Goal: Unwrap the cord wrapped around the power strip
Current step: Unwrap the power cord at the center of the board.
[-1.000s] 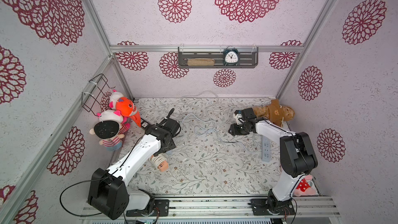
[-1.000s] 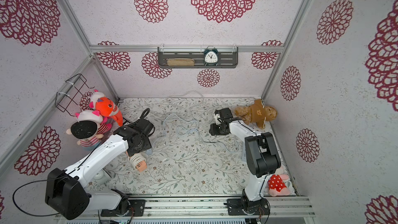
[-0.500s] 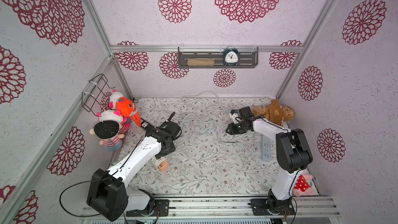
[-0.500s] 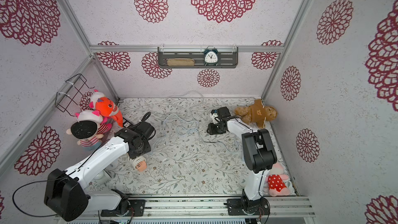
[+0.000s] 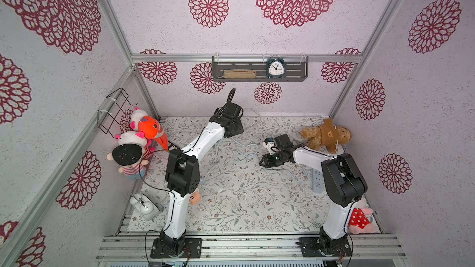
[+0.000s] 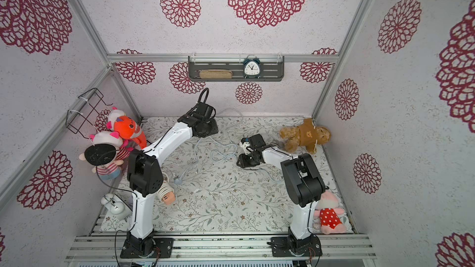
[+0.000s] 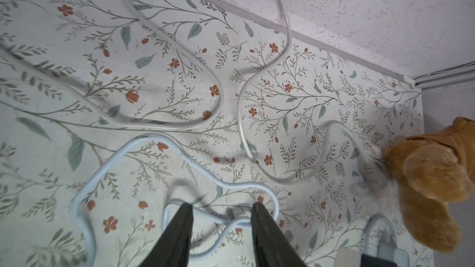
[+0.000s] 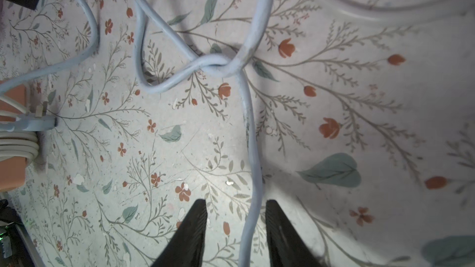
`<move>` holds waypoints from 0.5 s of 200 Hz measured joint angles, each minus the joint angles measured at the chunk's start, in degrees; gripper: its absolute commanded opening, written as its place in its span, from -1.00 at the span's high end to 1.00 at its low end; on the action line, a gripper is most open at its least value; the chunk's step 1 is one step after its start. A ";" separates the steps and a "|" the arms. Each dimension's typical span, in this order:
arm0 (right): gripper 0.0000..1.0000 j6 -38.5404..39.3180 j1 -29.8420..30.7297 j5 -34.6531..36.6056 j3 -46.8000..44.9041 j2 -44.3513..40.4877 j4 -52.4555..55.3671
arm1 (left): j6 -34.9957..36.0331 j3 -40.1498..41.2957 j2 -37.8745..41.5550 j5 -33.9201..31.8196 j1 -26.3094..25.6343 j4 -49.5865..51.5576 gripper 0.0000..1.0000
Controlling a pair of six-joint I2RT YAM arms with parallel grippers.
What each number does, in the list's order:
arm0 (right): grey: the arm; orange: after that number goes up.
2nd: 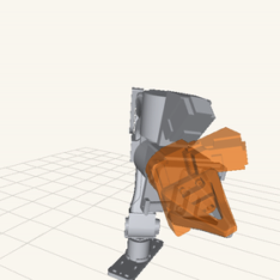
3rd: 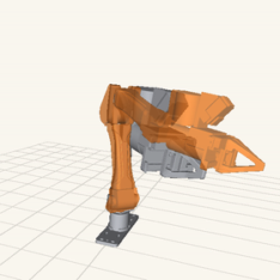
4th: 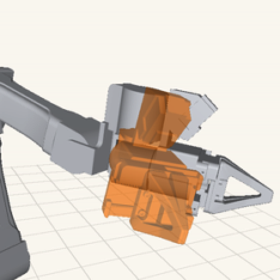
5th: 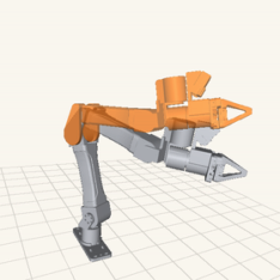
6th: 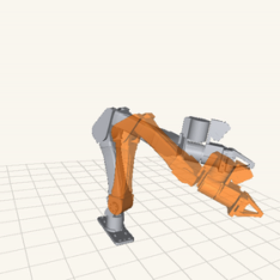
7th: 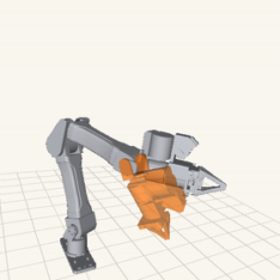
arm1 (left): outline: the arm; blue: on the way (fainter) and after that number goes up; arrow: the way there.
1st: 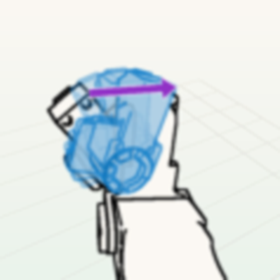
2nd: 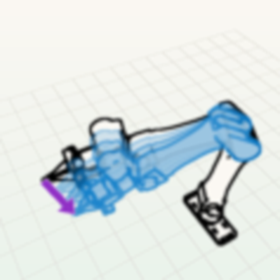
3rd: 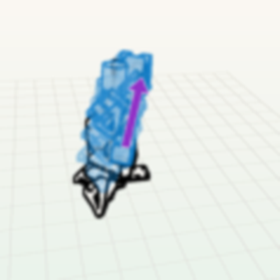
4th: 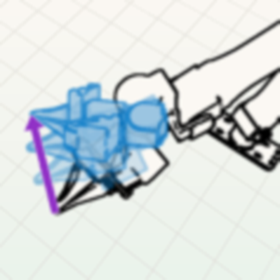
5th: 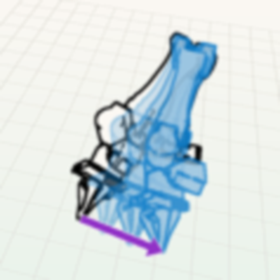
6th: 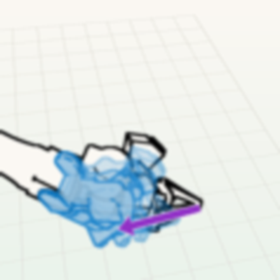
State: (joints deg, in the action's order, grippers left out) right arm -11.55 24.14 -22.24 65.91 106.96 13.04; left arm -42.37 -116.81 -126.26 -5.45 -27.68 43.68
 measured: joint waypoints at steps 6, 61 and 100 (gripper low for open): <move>0.18 -0.74 0.04 0.37 -0.66 0.00 -0.66 | 0.17 -1.33 -1.55 -0.04 -0.26 0.63 0.01; 0.18 -3.19 -1.55 3.61 -3.15 -1.33 -1.95 | 1.11 -3.78 -5.49 -1.64 -5.27 4.07 -0.41; 0.18 -3.10 -3.50 4.85 -4.48 -4.50 -1.90 | 0.13 -3.61 -6.69 -0.33 -7.74 3.37 -0.32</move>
State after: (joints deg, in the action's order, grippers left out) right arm -14.66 20.64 -17.39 61.43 102.45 11.14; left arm -42.24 -120.42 -132.94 -5.78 -35.42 47.05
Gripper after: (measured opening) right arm 0.410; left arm 0.691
